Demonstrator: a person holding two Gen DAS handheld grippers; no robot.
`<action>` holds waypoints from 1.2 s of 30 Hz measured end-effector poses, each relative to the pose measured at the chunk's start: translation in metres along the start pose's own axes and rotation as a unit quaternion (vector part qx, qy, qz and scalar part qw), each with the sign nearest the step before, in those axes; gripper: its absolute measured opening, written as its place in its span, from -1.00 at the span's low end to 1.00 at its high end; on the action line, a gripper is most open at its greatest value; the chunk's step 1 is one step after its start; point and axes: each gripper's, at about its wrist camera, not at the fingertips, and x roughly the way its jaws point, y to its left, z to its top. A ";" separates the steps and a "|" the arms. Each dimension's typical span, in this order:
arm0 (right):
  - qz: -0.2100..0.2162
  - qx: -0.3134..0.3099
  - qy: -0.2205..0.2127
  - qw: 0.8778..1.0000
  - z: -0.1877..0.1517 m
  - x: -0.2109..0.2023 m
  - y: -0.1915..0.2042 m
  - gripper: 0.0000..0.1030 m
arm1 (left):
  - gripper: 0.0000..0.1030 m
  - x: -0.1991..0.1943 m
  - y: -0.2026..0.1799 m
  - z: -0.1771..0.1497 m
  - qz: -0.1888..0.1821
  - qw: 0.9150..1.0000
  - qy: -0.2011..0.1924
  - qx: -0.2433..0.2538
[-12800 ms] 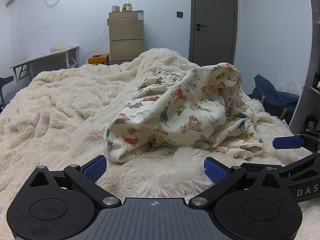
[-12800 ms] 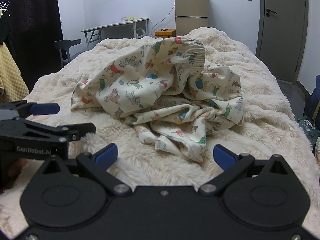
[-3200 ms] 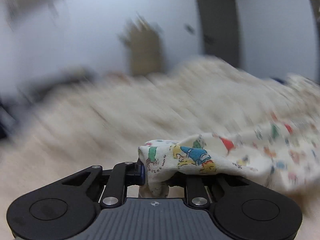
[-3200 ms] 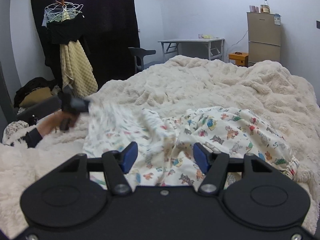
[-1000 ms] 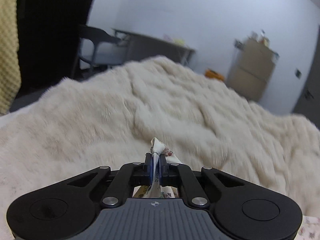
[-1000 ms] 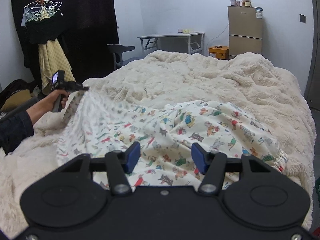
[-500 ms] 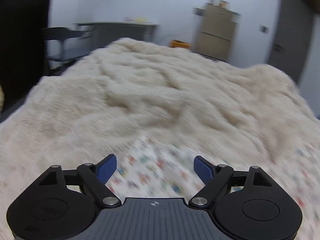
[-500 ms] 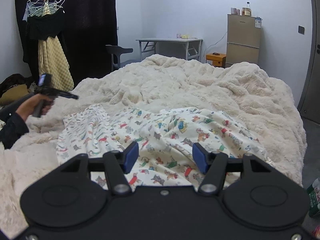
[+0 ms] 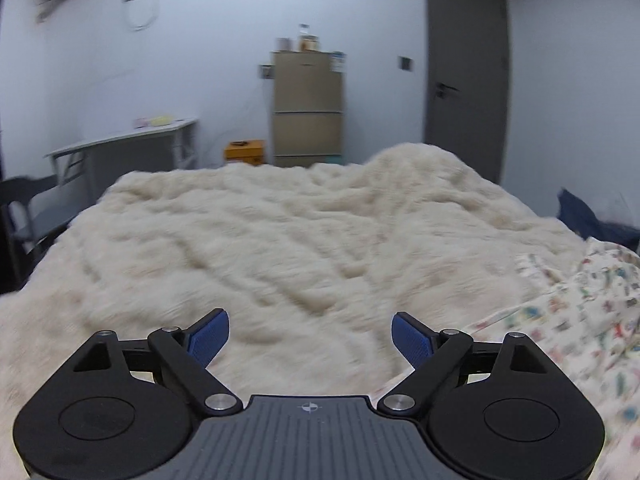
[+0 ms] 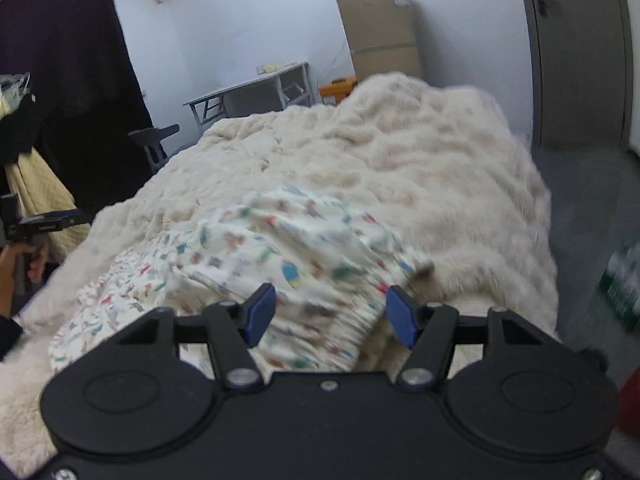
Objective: Fold clothes
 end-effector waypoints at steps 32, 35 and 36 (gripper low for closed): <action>0.112 0.131 -0.077 0.982 -0.009 0.003 -0.048 -0.79 | 0.67 0.065 -0.229 -0.005 -0.090 0.990 0.002 0.105; 0.113 0.095 -0.112 0.983 0.000 -0.040 -0.042 -0.80 | 0.67 0.058 -0.226 0.010 -0.093 0.990 -0.009 0.108; 0.105 0.084 -0.116 0.984 0.000 -0.051 -0.044 -0.80 | 0.67 0.056 -0.225 0.017 -0.094 0.989 -0.013 0.109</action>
